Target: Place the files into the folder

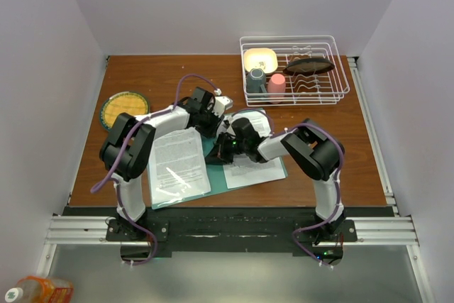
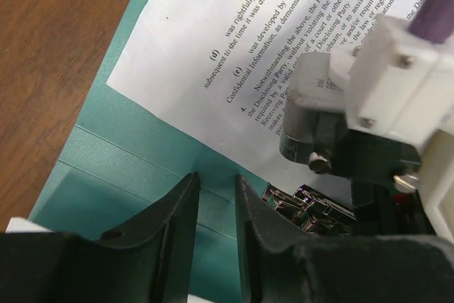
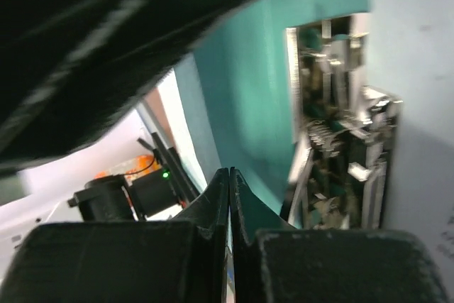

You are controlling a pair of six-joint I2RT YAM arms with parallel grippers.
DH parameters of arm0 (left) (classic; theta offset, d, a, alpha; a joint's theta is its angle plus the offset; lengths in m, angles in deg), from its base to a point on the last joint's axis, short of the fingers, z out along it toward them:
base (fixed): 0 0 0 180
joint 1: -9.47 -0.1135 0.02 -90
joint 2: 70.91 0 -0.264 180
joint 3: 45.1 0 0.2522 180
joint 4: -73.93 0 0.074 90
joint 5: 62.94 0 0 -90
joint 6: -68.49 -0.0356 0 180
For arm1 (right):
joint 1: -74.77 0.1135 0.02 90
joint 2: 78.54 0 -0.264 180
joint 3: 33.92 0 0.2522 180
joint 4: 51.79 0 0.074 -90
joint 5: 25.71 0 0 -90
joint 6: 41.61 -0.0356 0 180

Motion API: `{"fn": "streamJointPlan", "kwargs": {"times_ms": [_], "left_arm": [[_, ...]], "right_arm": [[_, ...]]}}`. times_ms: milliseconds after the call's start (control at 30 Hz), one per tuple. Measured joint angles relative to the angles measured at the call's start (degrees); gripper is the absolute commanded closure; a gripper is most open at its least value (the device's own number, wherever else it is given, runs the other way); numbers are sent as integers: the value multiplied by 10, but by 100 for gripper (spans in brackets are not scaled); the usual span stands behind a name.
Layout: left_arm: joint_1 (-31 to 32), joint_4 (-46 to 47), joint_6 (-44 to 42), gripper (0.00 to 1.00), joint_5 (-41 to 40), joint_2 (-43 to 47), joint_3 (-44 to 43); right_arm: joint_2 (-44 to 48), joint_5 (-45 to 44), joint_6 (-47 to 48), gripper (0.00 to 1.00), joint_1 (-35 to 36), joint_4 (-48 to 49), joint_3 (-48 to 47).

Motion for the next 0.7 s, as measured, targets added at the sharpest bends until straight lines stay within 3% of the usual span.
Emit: {"fn": "streamJointPlan", "kwargs": {"times_ms": [267,700], "left_arm": [[0,-1,0,68,1,0,0],[0,-1,0,69,1,0,0]], "right_arm": [[53,-12,10,100,-5,8,14],[106,-84,120,98,-5,-114,-2]]}}
